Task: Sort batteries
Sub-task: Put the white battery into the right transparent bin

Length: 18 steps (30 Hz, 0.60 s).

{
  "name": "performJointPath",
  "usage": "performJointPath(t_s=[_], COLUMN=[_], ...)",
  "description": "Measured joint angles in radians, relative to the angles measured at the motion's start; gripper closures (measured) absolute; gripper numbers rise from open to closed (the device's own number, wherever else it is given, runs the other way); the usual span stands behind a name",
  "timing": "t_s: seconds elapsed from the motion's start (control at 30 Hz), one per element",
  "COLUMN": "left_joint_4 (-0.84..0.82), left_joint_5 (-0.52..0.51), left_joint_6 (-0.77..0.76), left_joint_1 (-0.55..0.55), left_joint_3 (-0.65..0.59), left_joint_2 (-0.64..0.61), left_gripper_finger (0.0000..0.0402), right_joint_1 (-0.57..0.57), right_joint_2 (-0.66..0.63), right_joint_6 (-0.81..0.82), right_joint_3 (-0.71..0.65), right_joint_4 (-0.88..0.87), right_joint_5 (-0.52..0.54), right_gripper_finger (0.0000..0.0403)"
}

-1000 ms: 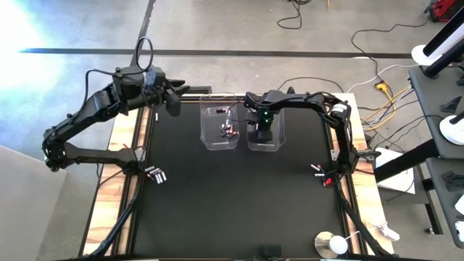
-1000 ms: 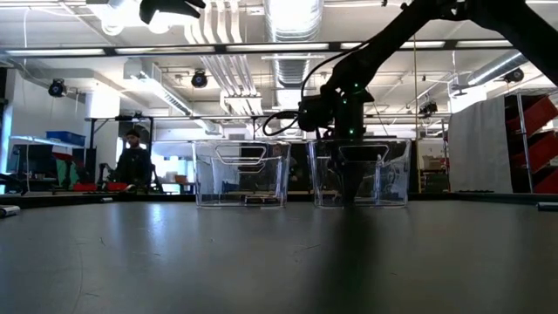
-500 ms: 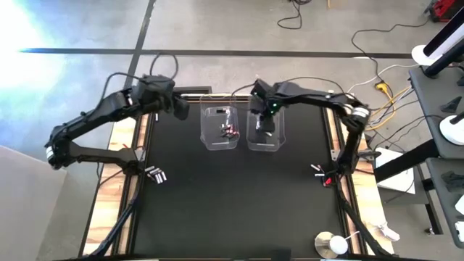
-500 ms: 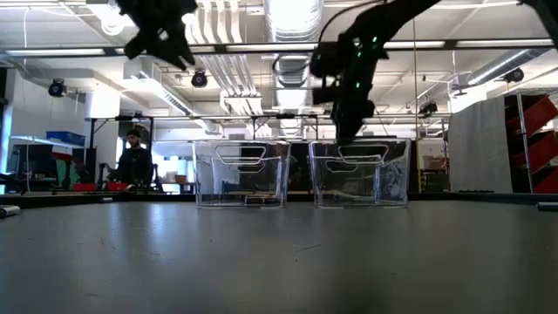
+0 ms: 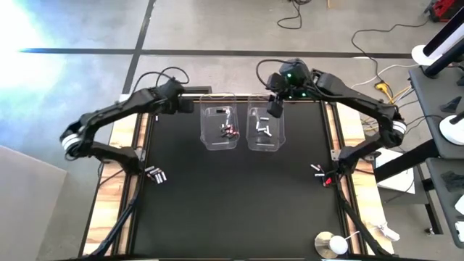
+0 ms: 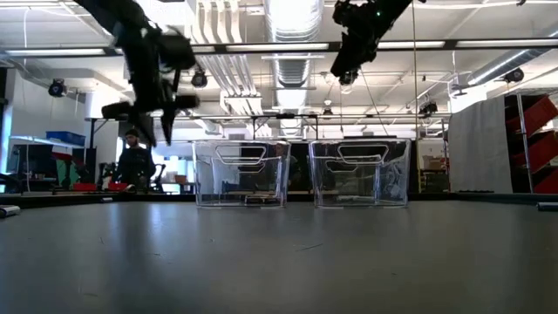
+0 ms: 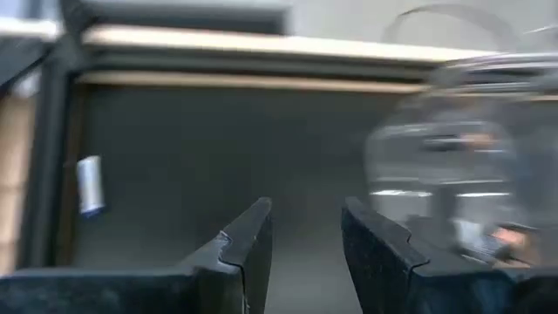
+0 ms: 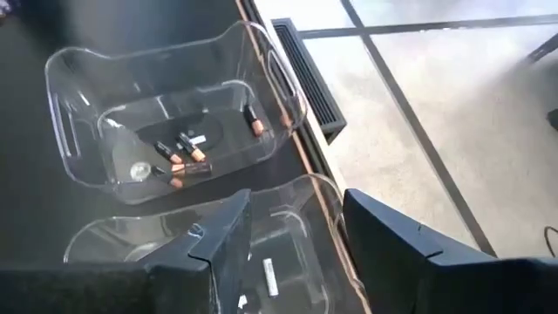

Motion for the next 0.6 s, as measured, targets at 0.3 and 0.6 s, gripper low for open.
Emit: performJointPath(t_s=[0.3,0.6], left_joint_4=[-0.051,-0.143], left_joint_5=[-0.021,-0.087], left_joint_6=[-0.185,-0.775], left_joint_1=[0.155,0.2], left_joint_3=[-0.001,-0.002], left_joint_2=[0.211,0.28], left_gripper_finger=[0.0284,0.0284], right_joint_1=[0.0,0.0], right_joint_2=[0.006,0.004], right_joint_6=[0.023,-0.025], right_joint_3=[0.0,-0.002], right_joint_4=[-0.069,-0.083], right_joint_5=[-0.001,-0.001], right_gripper_finger=[0.024,0.0242])
